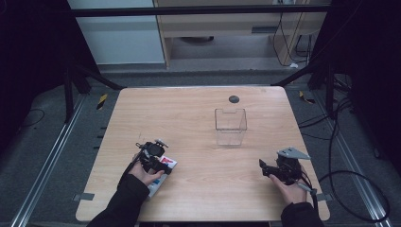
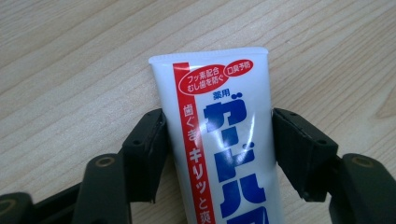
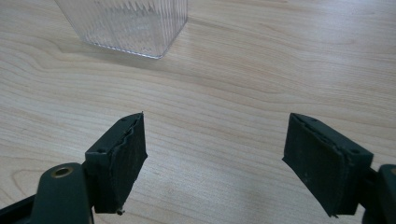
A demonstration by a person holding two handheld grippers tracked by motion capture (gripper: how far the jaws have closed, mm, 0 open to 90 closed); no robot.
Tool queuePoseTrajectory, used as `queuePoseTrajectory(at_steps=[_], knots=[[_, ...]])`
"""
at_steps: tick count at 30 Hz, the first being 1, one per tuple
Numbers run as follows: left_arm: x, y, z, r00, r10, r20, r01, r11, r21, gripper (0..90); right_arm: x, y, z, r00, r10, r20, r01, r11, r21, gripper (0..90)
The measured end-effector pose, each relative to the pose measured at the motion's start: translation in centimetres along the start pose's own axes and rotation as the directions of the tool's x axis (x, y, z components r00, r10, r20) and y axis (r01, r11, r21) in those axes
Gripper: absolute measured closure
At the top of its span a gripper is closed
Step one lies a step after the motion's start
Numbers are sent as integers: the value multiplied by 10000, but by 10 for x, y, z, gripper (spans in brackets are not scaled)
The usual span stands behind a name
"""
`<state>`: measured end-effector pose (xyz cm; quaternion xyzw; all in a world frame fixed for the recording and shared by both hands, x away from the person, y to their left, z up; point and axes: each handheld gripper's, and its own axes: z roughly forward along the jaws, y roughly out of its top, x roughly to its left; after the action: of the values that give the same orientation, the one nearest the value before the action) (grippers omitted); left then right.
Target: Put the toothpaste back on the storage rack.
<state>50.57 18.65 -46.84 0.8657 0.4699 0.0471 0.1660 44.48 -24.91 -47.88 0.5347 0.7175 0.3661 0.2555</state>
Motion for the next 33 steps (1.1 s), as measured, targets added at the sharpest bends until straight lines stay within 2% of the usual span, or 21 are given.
queuePoseTrajectory(at_steps=[5,13,19,22,25,29,33], knots=[[0,2,-1,10000,-90,27,90,9997,222,414,-1,0,0,10000,-39,35,39,10000,-3,211],[2,3,-4,9984,-183,537,171,9996,228,569,-2,0,0,10000,-42,73,42,10000,54,213],[-3,1,-13,9991,85,409,-88,9999,64,653,-2,0,0,10000,-27,60,27,9999,101,216],[-3,0,-16,9986,111,525,-111,9999,6,689,-2,0,0,10000,-13,53,12,10000,97,217],[-4,-2,-19,9982,140,587,-145,9999,67,709,-2,0,0,10000,3,39,-3,10000,76,218],[-5,-4,-21,9977,392,559,-392,9992,-6,733,-3,-1,0,10000,3,58,-3,10000,47,220],[-3,-6,-23,9976,391,574,-384,9992,-117,744,-3,-1,0,10000,-1,66,0,10000,59,221]])
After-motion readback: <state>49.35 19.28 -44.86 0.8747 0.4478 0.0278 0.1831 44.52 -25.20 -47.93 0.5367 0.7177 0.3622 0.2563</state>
